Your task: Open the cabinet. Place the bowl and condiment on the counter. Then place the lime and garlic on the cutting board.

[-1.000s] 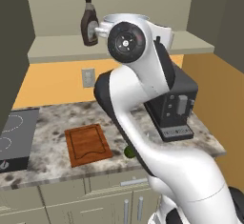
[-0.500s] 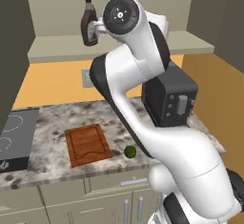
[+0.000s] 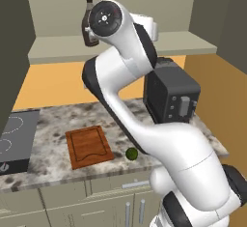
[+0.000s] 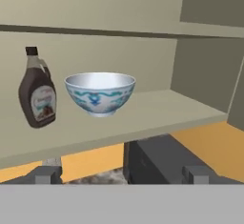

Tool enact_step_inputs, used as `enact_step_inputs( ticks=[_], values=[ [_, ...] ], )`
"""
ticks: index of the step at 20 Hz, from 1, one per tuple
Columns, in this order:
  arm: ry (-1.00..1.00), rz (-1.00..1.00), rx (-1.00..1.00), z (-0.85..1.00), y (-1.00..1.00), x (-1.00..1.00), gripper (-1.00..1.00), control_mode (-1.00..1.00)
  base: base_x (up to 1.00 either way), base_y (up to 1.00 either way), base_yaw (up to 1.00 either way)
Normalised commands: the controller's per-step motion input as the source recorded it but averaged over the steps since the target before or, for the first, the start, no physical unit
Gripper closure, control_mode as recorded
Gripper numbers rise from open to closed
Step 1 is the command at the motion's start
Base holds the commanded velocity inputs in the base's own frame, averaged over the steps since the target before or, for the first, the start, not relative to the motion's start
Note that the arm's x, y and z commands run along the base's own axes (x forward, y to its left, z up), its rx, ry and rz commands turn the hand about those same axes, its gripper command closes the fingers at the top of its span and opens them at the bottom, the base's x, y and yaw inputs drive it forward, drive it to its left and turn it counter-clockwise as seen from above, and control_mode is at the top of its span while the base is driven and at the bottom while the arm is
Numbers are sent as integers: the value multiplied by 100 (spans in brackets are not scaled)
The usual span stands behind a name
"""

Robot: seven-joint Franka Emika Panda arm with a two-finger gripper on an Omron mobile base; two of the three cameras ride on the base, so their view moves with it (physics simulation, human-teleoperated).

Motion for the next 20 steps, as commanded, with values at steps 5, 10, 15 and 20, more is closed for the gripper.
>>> enact_step_inputs(
  ticks=[5,10,15,20],
  values=[
    [9,1,-3,-6,1,35,-100,-100,0,0,0],
    [8,0,-6,-1,14,28,-100,-100,0,0,0],
    [1,0,-7,-6,24,27,-100,-100,0,0,0],
    [-1,0,-3,-18,15,27,-100,-100,0,0,0]
  ],
)
